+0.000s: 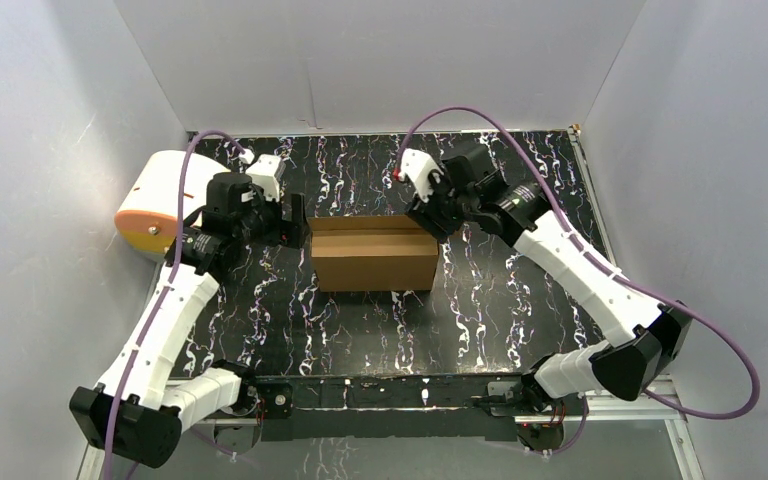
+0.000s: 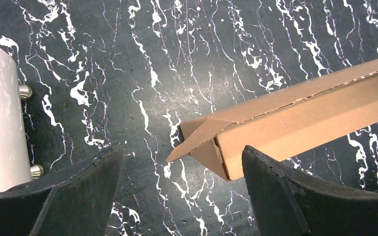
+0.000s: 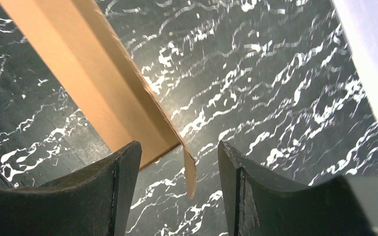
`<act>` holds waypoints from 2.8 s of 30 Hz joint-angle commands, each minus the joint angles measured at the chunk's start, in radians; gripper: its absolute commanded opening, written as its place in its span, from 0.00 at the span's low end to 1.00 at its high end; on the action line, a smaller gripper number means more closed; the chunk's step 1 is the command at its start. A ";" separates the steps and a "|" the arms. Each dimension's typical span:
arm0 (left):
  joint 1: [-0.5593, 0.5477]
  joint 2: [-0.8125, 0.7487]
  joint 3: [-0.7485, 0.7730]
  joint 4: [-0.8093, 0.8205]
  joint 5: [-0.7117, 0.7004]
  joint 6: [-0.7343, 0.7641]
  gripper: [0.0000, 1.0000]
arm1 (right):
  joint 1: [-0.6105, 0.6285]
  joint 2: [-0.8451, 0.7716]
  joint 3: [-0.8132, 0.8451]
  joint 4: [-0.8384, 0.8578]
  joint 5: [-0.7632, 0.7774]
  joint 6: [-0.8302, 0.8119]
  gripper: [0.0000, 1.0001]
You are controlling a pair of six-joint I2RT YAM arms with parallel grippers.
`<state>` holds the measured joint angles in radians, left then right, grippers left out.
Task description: Fold the paper box
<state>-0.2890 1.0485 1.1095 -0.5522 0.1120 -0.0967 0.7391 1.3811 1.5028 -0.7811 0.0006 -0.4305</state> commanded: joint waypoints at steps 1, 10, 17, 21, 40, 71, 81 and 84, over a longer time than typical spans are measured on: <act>0.007 0.018 0.046 -0.040 0.031 0.030 0.86 | -0.063 -0.040 -0.057 0.051 -0.027 0.089 0.65; 0.007 0.069 0.075 -0.057 0.083 0.028 0.76 | -0.108 -0.100 -0.154 0.092 -0.020 0.149 0.52; 0.007 0.080 0.077 -0.066 0.120 0.020 0.67 | -0.109 -0.148 -0.185 0.085 -0.020 0.192 0.42; 0.007 0.089 0.074 -0.066 0.146 0.001 0.61 | -0.110 -0.152 -0.194 0.095 -0.023 0.242 0.33; 0.007 0.088 0.080 -0.065 0.234 -0.217 0.35 | -0.109 -0.121 -0.167 0.122 -0.008 0.544 0.20; 0.006 0.065 0.039 -0.002 0.265 -0.334 0.31 | -0.110 -0.029 -0.040 0.033 0.042 0.835 0.15; 0.005 0.052 0.023 0.004 0.268 -0.339 0.30 | -0.110 -0.030 -0.065 0.050 0.032 0.886 0.10; 0.004 0.054 0.021 0.006 0.270 -0.341 0.30 | -0.109 -0.031 -0.073 0.057 0.029 0.890 0.10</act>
<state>-0.2829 1.1313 1.1378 -0.5671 0.3233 -0.4213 0.6231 1.3590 1.4113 -0.7685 0.0647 0.4202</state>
